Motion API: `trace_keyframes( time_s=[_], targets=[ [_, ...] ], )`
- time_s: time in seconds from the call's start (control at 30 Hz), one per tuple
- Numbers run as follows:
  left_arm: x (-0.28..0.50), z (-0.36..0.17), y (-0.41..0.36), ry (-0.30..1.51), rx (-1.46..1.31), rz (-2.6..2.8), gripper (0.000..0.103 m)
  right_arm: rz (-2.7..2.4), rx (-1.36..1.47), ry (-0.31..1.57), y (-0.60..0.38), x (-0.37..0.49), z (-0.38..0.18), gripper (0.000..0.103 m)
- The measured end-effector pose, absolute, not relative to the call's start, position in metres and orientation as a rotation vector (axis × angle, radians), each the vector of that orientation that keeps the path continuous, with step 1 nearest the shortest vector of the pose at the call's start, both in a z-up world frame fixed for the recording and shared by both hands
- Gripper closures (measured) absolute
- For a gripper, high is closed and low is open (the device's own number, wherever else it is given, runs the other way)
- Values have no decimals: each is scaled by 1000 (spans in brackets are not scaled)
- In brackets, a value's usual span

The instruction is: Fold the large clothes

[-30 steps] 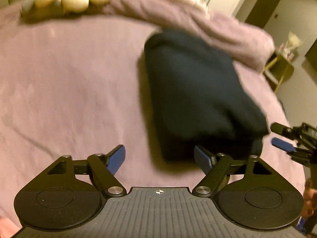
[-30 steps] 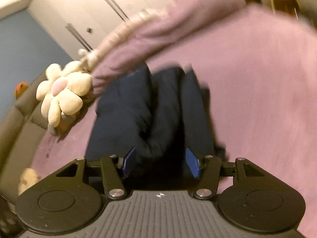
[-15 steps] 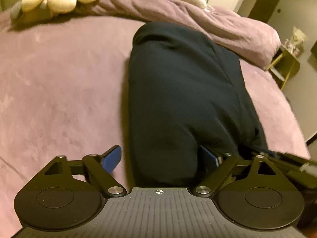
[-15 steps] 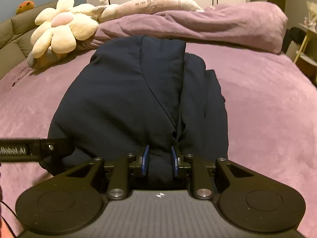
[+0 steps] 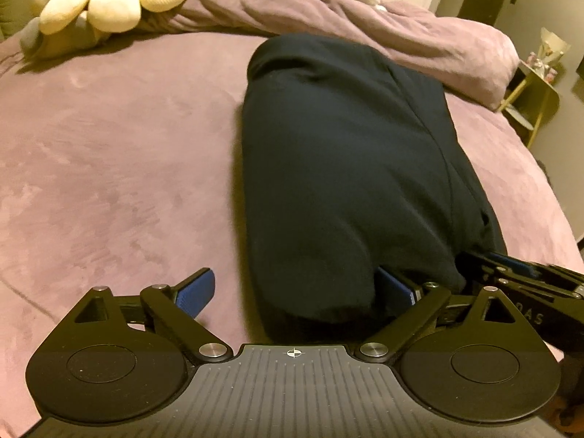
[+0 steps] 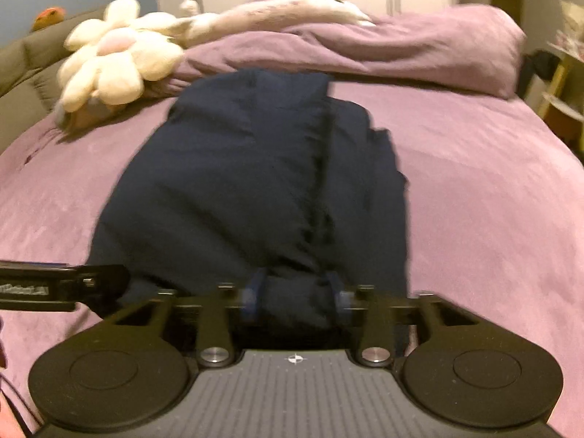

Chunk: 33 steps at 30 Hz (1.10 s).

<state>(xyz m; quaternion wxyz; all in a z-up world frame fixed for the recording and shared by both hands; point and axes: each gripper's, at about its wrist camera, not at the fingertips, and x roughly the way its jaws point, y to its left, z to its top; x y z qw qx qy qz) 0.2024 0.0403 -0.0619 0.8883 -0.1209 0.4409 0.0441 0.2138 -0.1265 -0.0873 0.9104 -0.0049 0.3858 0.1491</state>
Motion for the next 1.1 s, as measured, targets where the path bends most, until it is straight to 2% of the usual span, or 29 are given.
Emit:
trace_keyframes(
  time_s=[0.13, 0.27, 0.33, 0.47, 0.5, 0.63, 0.8, 1.1],
  targets=[
    [190, -58, 33, 937, -205, 88, 4, 253, 12, 856, -141, 200, -81, 43],
    [177, -77, 24, 1057, -75, 149, 8, 186, -96, 967, -139, 174, -93, 41],
    [162, -84, 26, 1069, -93, 159, 10, 219, -53, 1001, -144, 156, -96, 21],
    [136, -84, 29, 1071, -174, 189, 7, 212, -68, 1034, -138, 134, -95, 12],
    [132, -82, 27, 1069, -161, 193, 7, 205, -74, 1041, -136, 131, -93, 5],
    [126, -71, 17, 1058, -67, 229, 6, 200, -57, 1021, -127, 126, -77, 4],
    [134, -55, 15, 1063, -105, 202, 6, 154, -72, 997, -120, 134, -54, 4],
    [153, -36, 1, 1043, -56, 193, 6, 87, -86, 1025, -115, 152, -42, 4]
  ],
)
